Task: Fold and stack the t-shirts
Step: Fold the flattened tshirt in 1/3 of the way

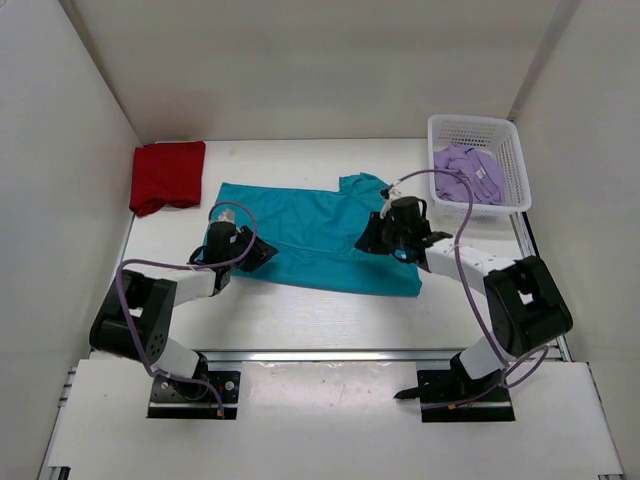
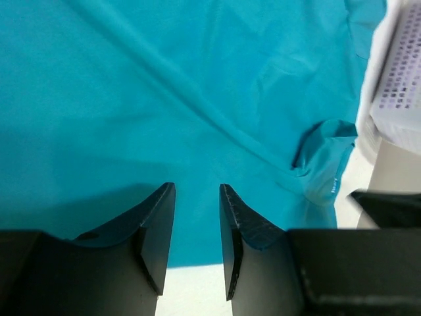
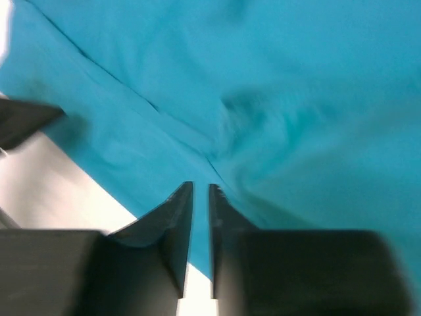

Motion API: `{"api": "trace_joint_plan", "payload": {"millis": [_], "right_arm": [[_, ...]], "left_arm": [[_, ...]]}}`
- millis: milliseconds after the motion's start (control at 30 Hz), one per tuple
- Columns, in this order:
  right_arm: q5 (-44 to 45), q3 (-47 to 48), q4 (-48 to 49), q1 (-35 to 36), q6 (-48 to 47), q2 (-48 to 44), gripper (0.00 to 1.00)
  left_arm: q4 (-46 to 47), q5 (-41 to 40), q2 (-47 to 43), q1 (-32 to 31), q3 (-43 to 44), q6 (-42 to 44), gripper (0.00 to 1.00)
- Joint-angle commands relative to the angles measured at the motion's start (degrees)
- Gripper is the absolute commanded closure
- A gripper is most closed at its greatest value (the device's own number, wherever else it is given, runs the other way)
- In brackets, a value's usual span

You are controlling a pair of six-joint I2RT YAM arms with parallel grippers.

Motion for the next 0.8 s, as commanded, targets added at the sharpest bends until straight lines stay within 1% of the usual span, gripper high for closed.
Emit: {"api": "trace_joint_plan", "payload": {"millis": [0,67,133,200,267,367,400,467,500,533,567,633,700,733,767], "right_arm": [[4.33,-7.70,0.90,-0.54,-0.38,-2.63,0.90],[4.25,-11.48,0.97,-1.15,-0.56,-3.51,0.95],[6.00,-16.05,0.27,-1.86,-0.30,-4.91,0.98],[5.75,-19.65,-0.34,-2.21,-0.56,-5.87,0.99],[5.31,-22.92,-0.87,-2.04,-0.39,-7.98,1.00],[4.26,-28.36,-3.14,-1.16,0.22,-13.59,1.00],[4.43,-29.07,-3.59,-0.63,0.14,-14.40,1.00],[3.64,-29.96,-7.27,0.33,0.32,-19.39,1.00],[3.55,-29.87,-8.33,0.51,0.58,-20.46,0.99],[2.94,-29.26,-9.91,0.17,0.49,-22.47,0.95],[1.80,-27.87,-11.05,0.42,0.40,-24.67,0.91],[0.48,-24.27,-12.81,-2.20,-0.21,-26.96,0.75],[-2.50,-20.57,-10.30,-4.40,-0.48,-27.59,0.69],[-2.95,-17.77,-9.06,-6.15,-0.65,-26.55,0.69],[-3.39,-14.44,-7.74,-7.56,-1.35,-23.32,0.80]], "left_arm": [[-1.22,1.00,3.08,0.43,2.65,1.28,0.57],[1.22,3.73,4.32,2.01,1.52,-1.35,0.57],[2.81,7.41,5.55,4.55,-1.73,-3.29,0.58],[4.23,9.18,6.08,5.70,-4.46,-3.57,0.58],[3.53,10.06,5.03,6.41,-7.36,-3.48,0.59],[3.27,10.86,0.29,5.10,-15.26,-4.09,0.58],[2.13,10.77,-2.59,4.75,-16.33,-3.92,0.58],[-0.59,10.07,-9.35,2.56,-19.84,-4.00,0.57],[-2.17,9.98,-11.13,2.37,-20.64,-4.18,0.56],[-3.75,10.41,-14.89,2.46,-21.25,-4.35,0.55],[-4.81,10.33,-18.75,2.63,-20.74,-4.27,0.53],[-10.08,9.11,-23.51,3.59,-17.33,-2.08,0.50],[-13.59,7.35,-25.21,5.00,-11.70,0.90,0.47],[-15.09,7.08,-24.42,5.01,-7.94,3.09,0.48],[-15.54,7.60,-22.59,5.88,-4.51,3.38,0.48]]}}
